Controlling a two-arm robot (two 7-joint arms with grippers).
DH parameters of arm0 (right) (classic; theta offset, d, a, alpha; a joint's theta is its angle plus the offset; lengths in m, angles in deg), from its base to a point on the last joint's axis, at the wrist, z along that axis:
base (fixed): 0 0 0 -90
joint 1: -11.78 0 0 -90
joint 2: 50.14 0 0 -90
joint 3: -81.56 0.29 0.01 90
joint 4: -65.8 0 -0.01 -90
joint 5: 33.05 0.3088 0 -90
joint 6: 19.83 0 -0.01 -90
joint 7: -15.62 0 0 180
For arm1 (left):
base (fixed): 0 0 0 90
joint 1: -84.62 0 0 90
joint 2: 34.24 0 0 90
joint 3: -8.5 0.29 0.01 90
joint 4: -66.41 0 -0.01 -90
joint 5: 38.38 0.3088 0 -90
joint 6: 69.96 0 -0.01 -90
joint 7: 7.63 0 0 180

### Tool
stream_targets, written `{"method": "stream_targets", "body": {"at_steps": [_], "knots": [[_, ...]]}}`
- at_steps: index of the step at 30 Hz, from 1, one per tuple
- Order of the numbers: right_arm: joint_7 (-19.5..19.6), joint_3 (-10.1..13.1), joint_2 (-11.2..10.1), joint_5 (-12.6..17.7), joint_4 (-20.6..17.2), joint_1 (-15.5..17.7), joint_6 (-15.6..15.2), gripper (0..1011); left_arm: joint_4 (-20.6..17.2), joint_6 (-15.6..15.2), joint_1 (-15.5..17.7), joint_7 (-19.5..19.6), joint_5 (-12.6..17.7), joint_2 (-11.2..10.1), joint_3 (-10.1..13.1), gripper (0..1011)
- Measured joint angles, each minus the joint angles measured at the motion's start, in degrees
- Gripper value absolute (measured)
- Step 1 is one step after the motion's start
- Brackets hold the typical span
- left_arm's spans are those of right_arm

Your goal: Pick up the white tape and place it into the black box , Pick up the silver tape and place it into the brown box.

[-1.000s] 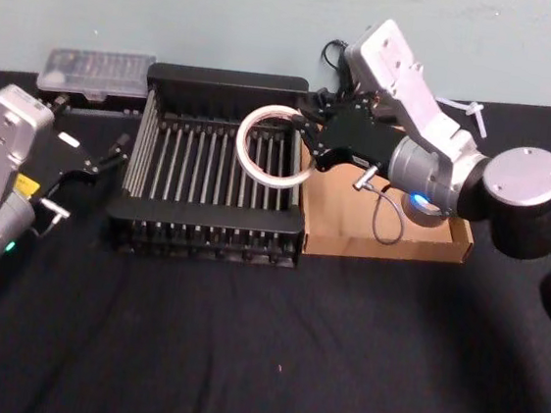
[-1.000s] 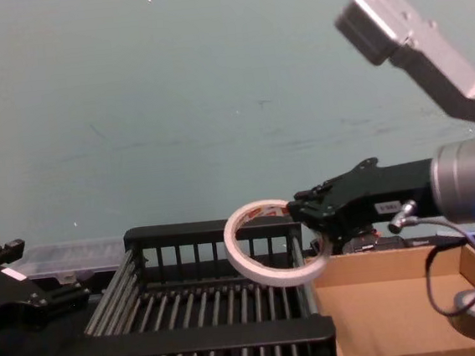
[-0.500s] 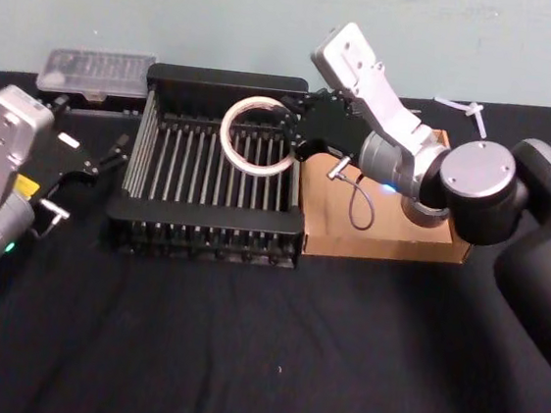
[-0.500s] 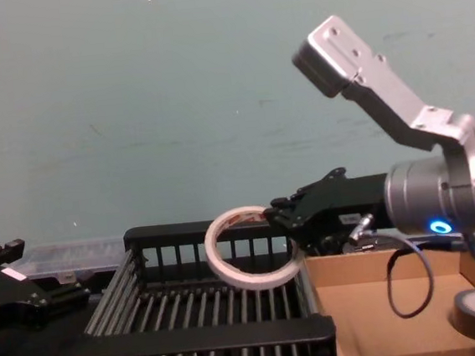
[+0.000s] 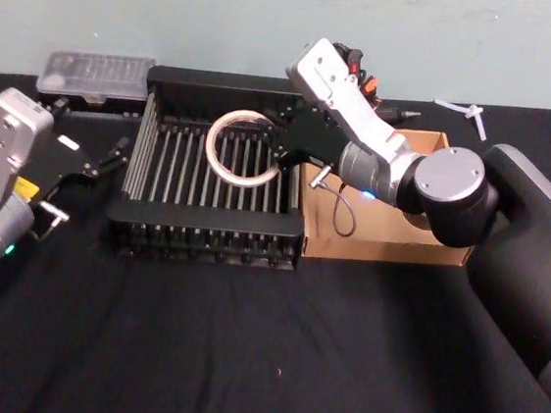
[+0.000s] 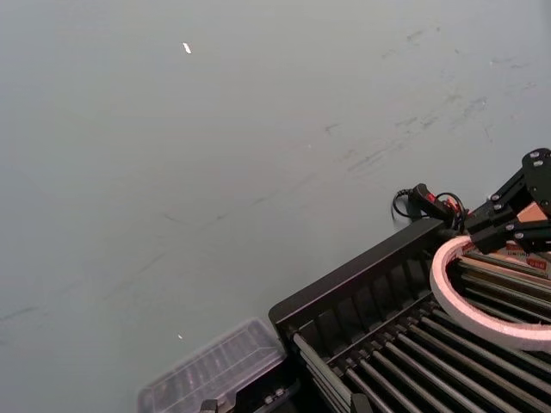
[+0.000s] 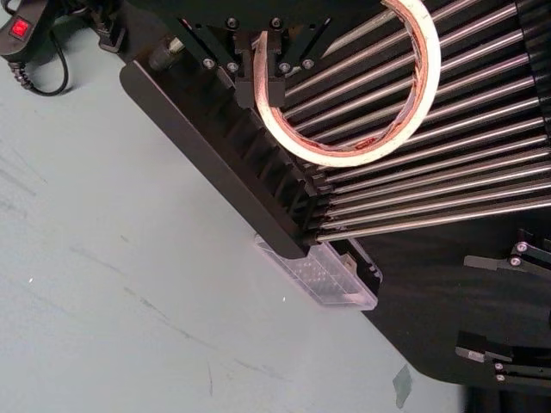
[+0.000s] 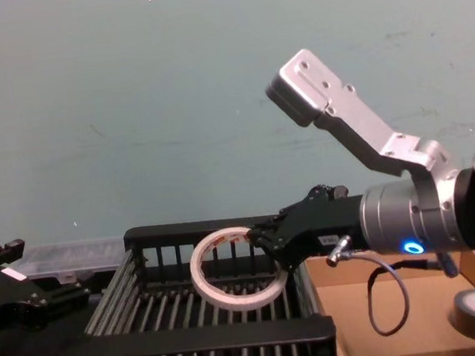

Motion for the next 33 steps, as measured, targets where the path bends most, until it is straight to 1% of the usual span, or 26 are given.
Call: {"method": "stream_targets", "body": {"at_steps": [6, 17, 20, 23, 25, 27, 28, 31, 32, 33], "knots": [[-0.2, 0.2, 0.8, -0.5, 1.2, -0.3, 0.4, 93, 0.0, 0.0, 0.0, 0.0, 0.0, 0.0, 0.0, 1001], [-0.2, 0.2, 0.6, -0.5, 1.1, -0.3, 0.4, 93, 0.0, 0.0, 0.0, 0.0, 0.0, 0.0, 0.0, 1001], [-0.2, 0.2, 0.6, -0.5, 1.1, -0.3, 0.4, 121, 0.0, 0.0, 0.0, 0.0, 0.0, 0.0, 0.0, 1001], [-0.2, 0.2, 0.6, -0.5, 1.0, -0.3, 0.4, 201, 0.0, 0.0, 0.0, 0.0, 0.0, 0.0, 0.0, 1001], [-0.2, 0.2, 0.6, -0.5, 1.0, -0.3, 0.4, 272, 0.0, 0.0, 0.0, 0.0, 0.0, 0.0, 0.0, 1001], [-0.2, 0.2, 0.6, -0.5, 1.0, -0.3, 0.4, 307, 0.0, 0.0, 0.0, 0.0, 0.0, 0.0, 0.0, 1001], [-0.2, 0.2, 0.6, -0.5, 1.0, -0.3, 0.4, 361, 0.0, 0.0, 0.0, 0.0, 0.0, 0.0, 0.0, 1001], [-0.2, 0.2, 0.6, -0.4, 0.9, -0.3, 0.4, 469, 0.0, 0.0, 0.0, 0.0, 0.0, 0.0, 0.0, 1001], [-0.2, 0.2, 0.6, -0.4, 0.9, -0.3, 0.4, 469, 0.0, 0.0, 0.0, 0.0, 0.0, 0.0, 0.0, 1002], [-0.2, 0.2, 0.6, -0.4, 0.9, -0.3, 0.4, 528, 0.0, 0.0, 0.0, 0.0, 0.0, 0.0, 0.0, 1001]]}}
